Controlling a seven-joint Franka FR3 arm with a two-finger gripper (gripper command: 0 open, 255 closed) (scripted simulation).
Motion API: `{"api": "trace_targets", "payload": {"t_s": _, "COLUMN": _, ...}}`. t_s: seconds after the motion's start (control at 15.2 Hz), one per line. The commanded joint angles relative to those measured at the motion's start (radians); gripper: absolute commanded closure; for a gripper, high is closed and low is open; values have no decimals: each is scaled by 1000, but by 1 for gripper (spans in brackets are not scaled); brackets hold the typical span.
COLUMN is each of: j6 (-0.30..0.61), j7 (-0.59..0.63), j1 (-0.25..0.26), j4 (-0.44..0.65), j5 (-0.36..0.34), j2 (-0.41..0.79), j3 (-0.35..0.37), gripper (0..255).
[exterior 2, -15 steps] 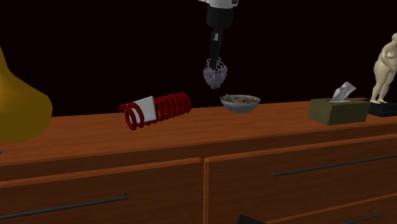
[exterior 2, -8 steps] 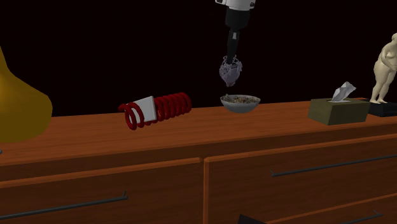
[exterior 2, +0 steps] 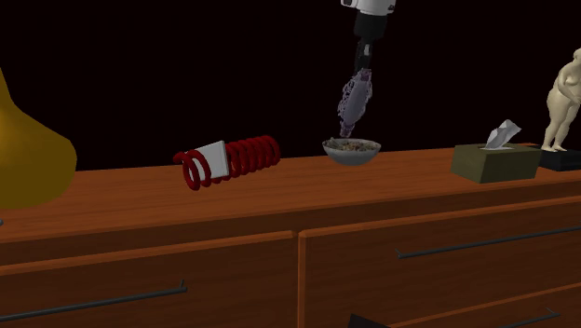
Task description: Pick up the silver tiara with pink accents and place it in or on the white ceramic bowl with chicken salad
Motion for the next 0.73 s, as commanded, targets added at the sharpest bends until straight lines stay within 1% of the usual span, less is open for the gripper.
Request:
{"api": "trace_targets", "payload": {"t_s": 0.0, "j6": -40, "j7": -86, "j1": -84, "j4": 88, "j5": 109, "j2": 99, "j3": 0, "gripper": 255}}
{"api": "trace_targets", "payload": {"t_s": 0.07, "j6": -58, "j7": -108, "j1": -120, "j4": 124, "j5": 140, "j2": 130, "j3": 8, "gripper": 255}}
{"api": "trace_targets", "payload": {"t_s": 0.66, "j6": 66, "j7": -125, "j1": -98, "j4": -8, "j5": 143, "j2": 119, "j3": 17, "gripper": 255}}
